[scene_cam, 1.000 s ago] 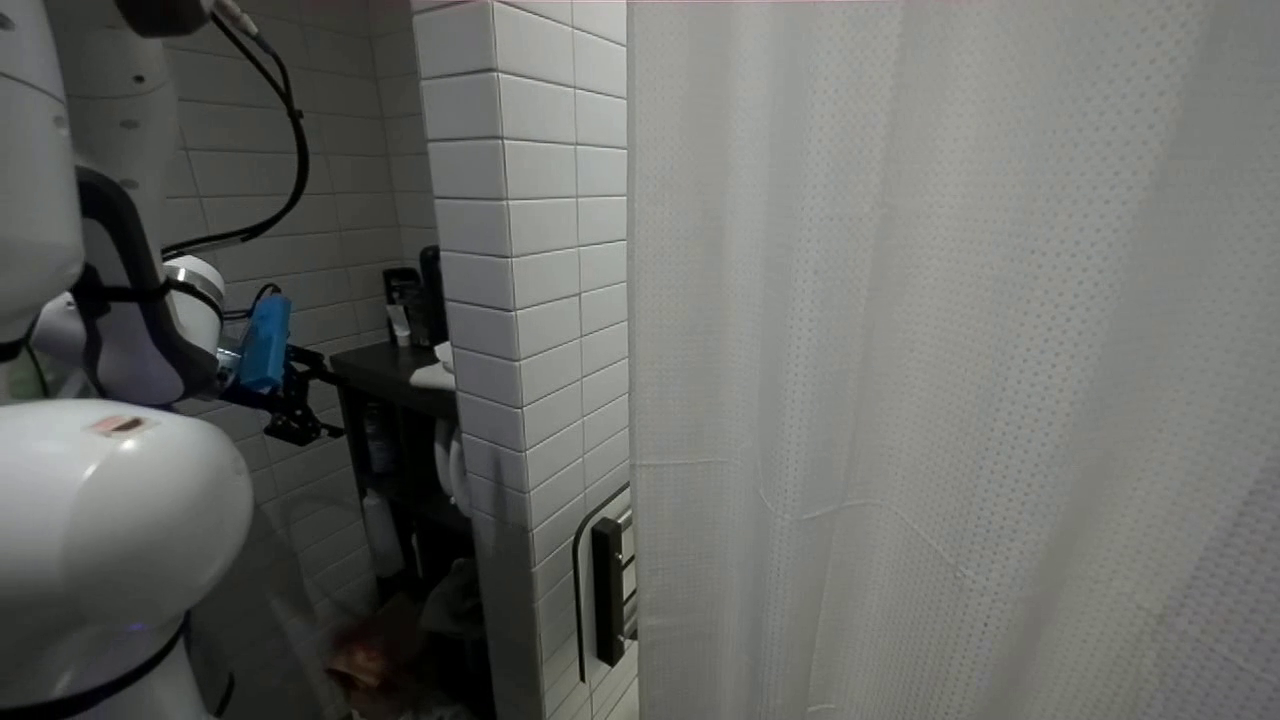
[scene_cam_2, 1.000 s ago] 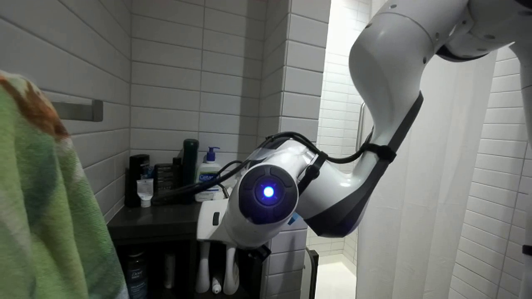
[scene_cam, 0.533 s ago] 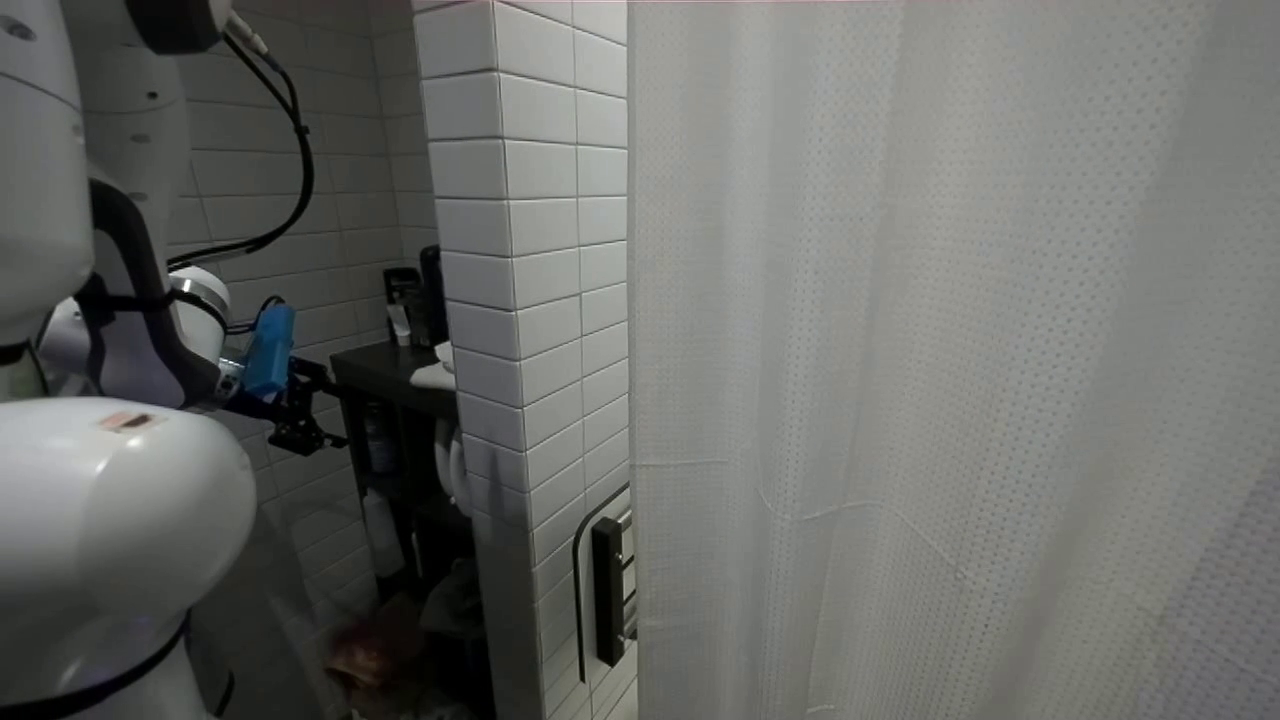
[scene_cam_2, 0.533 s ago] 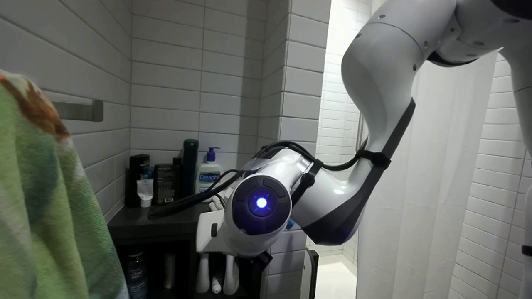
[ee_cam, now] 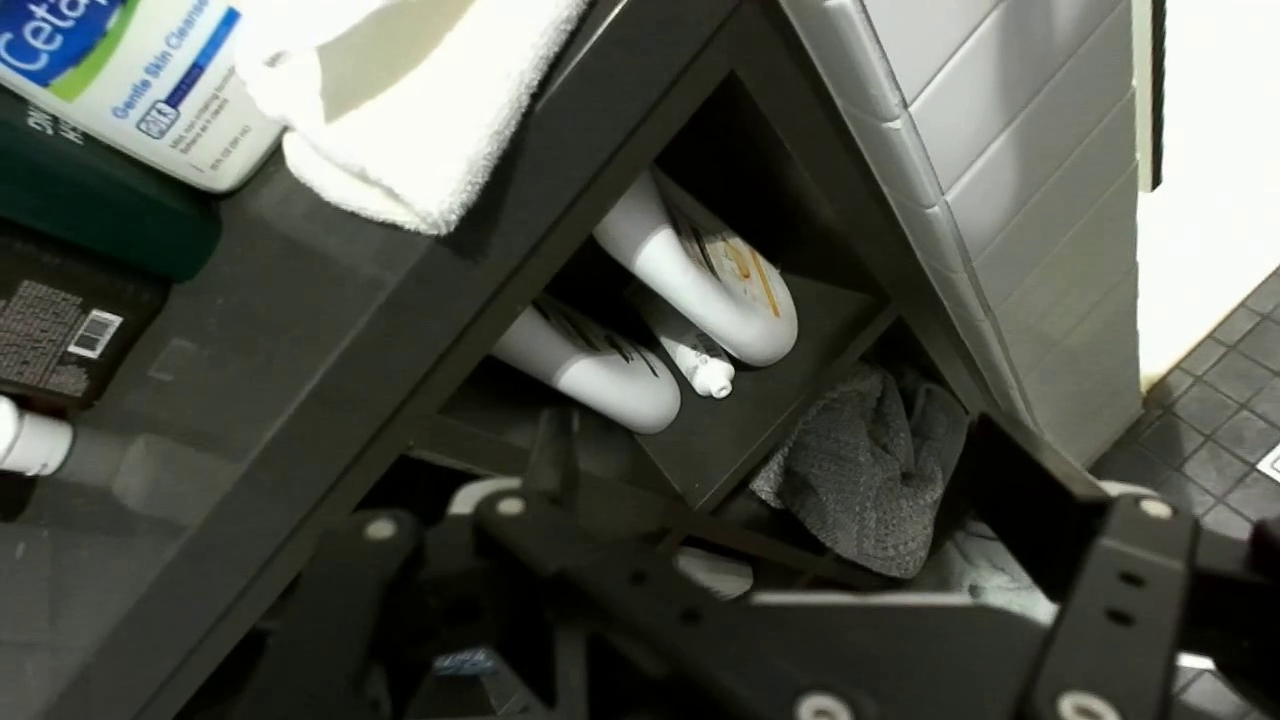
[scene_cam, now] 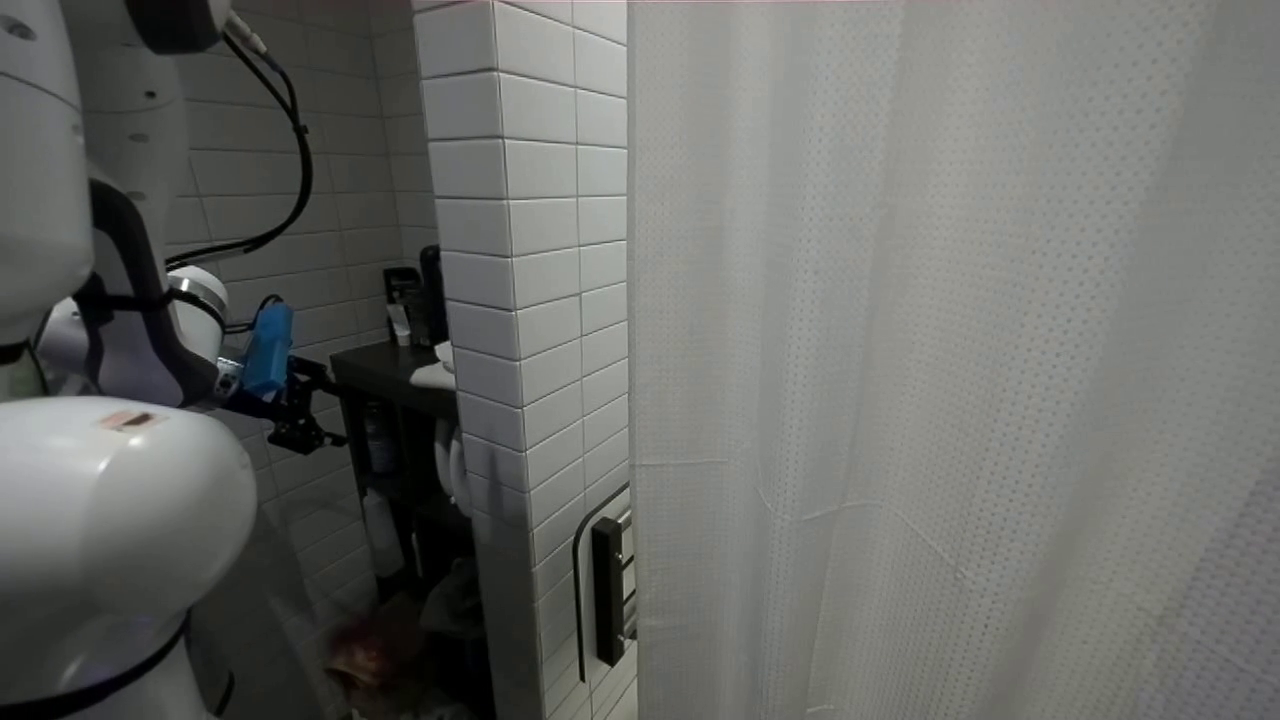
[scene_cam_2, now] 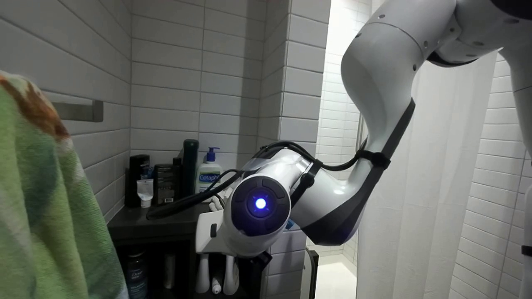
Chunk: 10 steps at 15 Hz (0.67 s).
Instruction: Move the first right bottle from the second shelf to the top shelf
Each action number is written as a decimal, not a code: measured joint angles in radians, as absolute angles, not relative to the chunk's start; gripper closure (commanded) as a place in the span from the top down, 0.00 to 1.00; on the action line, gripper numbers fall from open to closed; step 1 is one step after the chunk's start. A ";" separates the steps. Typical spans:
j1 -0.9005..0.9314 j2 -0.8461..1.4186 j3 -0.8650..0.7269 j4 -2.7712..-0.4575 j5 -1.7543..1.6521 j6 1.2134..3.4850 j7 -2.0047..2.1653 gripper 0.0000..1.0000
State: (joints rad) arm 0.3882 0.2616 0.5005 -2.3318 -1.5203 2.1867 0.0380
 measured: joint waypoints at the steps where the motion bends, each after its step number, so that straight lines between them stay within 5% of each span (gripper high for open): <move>1: 0.395 0.262 0.500 -2.332 -1.520 2.172 0.029 1.00; 10: 0.514 0.269 0.502 -2.373 -1.618 1.905 -0.113 1.00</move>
